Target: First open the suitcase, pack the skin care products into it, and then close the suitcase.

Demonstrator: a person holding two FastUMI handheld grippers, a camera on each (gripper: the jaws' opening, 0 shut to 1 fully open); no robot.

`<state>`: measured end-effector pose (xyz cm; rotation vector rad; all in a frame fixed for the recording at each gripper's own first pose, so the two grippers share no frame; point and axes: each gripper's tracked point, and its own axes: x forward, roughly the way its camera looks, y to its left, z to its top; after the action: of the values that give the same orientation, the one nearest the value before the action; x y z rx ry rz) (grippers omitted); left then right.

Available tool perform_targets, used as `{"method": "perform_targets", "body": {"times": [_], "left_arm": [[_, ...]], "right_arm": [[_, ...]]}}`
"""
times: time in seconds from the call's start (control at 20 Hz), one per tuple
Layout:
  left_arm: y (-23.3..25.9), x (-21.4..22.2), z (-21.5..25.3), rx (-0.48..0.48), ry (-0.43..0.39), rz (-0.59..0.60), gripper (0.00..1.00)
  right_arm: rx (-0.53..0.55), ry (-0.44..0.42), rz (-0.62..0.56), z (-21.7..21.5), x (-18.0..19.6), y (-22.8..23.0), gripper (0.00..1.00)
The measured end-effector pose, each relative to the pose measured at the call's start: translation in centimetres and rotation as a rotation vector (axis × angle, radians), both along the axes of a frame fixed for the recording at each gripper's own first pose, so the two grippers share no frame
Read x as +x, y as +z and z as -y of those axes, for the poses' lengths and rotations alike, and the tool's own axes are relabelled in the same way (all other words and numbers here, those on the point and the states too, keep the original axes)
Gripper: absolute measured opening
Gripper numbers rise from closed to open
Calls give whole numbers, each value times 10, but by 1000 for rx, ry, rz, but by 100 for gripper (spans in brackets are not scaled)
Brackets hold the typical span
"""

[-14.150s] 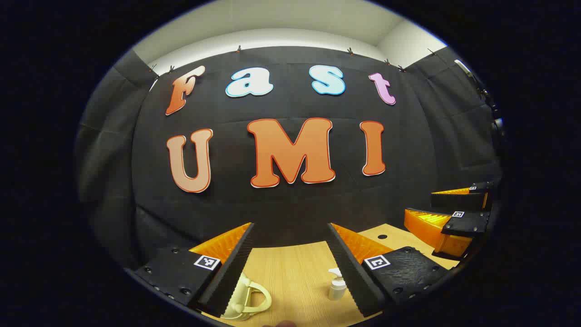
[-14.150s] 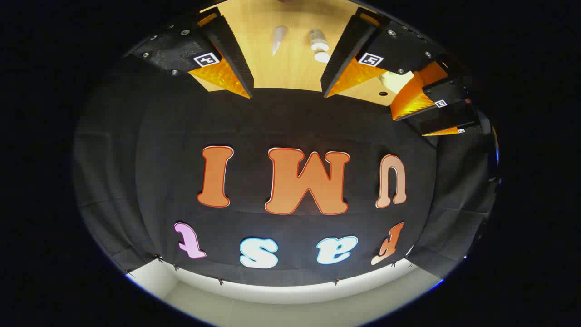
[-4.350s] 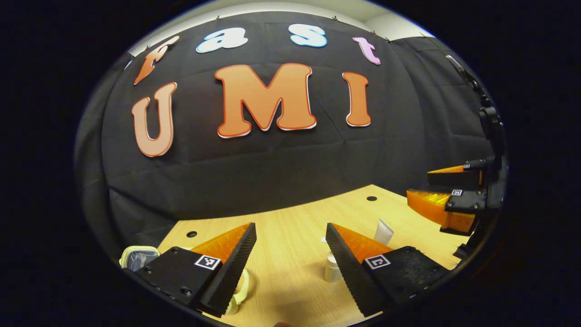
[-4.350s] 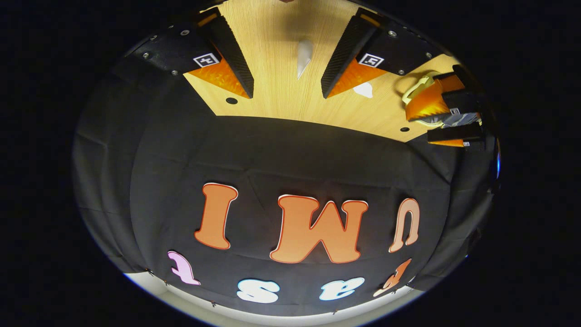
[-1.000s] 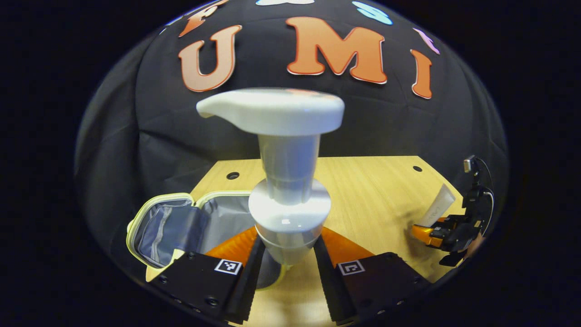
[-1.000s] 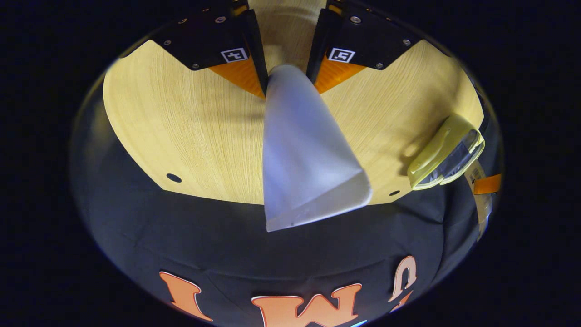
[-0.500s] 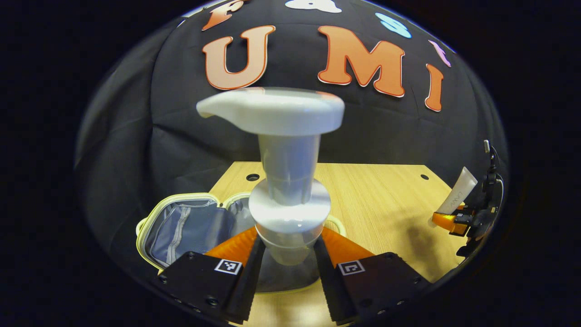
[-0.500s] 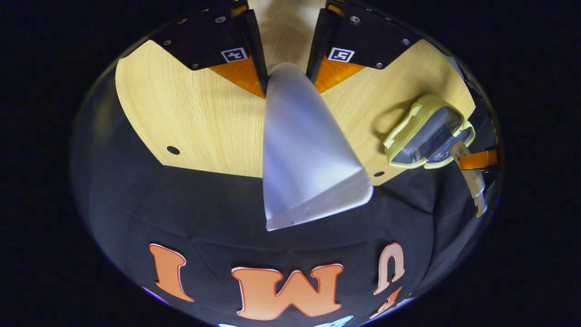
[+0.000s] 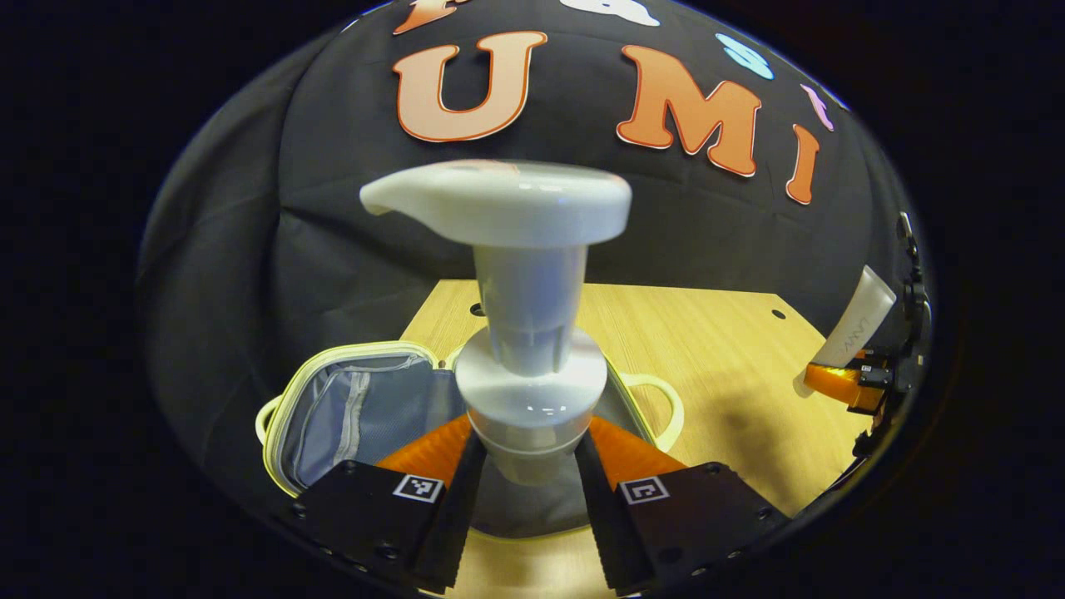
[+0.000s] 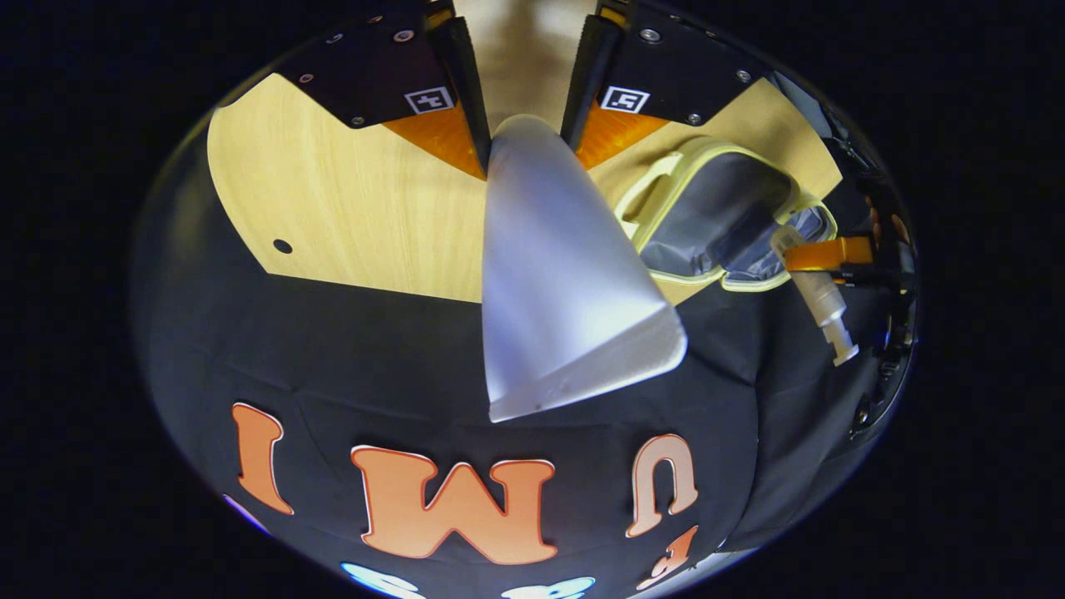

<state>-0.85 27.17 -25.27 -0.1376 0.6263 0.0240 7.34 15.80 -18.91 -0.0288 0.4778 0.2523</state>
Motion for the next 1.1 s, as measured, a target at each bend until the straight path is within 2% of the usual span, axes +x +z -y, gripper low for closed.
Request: {"method": "perform_targets", "body": {"times": [0.3, 0.5, 0.7, 0.85, 1.05, 1.1], "left_arm": [[-17, 2, -9, -32, -99, -41, 62], [-48, -3, -2, -88, -141, -163, 62], [-73, -4, 3, -133, -153, -266, 62], [-95, -9, 9, -181, -152, -390, 63], [-112, -9, 16, -197, -163, -509, 63], [-117, -11, 17, -191, -157, -541, 63]], "right_arm": [[22, -30, 22, -50, -1, 23, 50], [27, -4, 25, -75, -6, 34, 50], [48, 18, 1, -93, -5, 33, 50], [73, 46, -13, -108, 2, 29, 49], [91, 97, -46, -128, 4, 19, 49], [100, 111, -59, -133, 5, 15, 45]]}}
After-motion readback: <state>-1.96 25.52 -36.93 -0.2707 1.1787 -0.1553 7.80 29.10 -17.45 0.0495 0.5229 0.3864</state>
